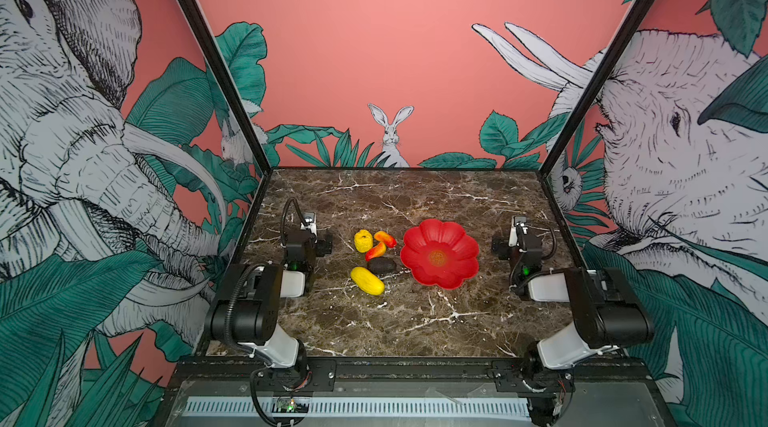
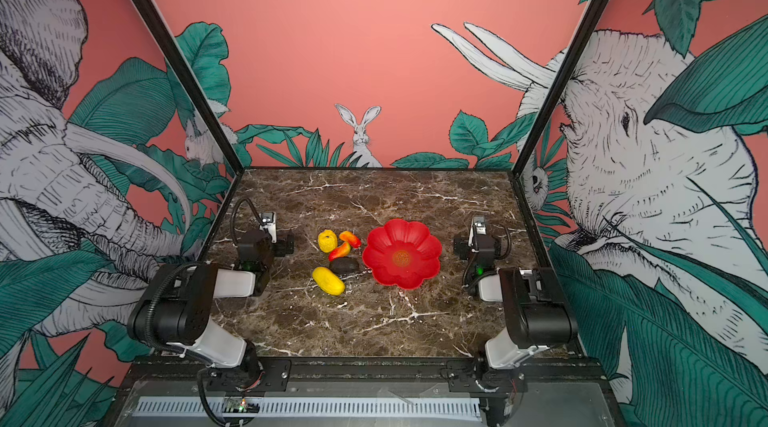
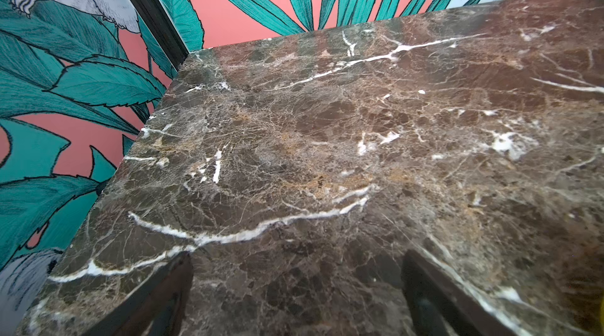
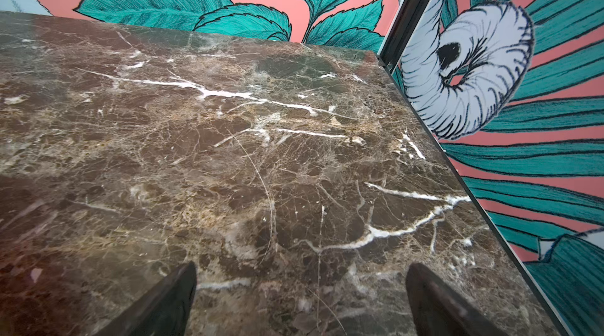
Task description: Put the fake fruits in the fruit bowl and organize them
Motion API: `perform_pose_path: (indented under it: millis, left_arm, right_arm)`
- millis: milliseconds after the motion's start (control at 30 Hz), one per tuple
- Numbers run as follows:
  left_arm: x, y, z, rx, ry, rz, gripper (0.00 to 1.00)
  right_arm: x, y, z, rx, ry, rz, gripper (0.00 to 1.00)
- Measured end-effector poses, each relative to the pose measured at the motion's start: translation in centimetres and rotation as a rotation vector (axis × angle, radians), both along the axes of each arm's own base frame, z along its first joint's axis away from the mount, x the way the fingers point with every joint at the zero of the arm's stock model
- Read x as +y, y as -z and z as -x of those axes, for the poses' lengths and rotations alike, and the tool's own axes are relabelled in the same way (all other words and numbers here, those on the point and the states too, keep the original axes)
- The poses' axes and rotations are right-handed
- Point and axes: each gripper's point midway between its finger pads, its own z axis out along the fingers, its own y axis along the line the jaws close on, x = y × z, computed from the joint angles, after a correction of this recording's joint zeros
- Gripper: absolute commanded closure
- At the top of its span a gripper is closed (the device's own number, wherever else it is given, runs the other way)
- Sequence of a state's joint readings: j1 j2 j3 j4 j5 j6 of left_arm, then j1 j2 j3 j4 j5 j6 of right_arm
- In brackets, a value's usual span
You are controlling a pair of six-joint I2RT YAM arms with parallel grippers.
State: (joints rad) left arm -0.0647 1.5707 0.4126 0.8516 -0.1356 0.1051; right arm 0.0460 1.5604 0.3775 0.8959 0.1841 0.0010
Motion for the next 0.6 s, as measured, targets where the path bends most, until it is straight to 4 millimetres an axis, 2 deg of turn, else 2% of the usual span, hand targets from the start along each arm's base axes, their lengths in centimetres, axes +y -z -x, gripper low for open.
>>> perform_pose_path:
  millis: [600]
  left_arm:
    - [-0.37, 0.02, -0.02, 0.001, 0.020, 0.008, 0.00]
  right_arm:
    - [0.03, 0.00, -0.01, 0.000, -0.002, -0.001, 0.01]
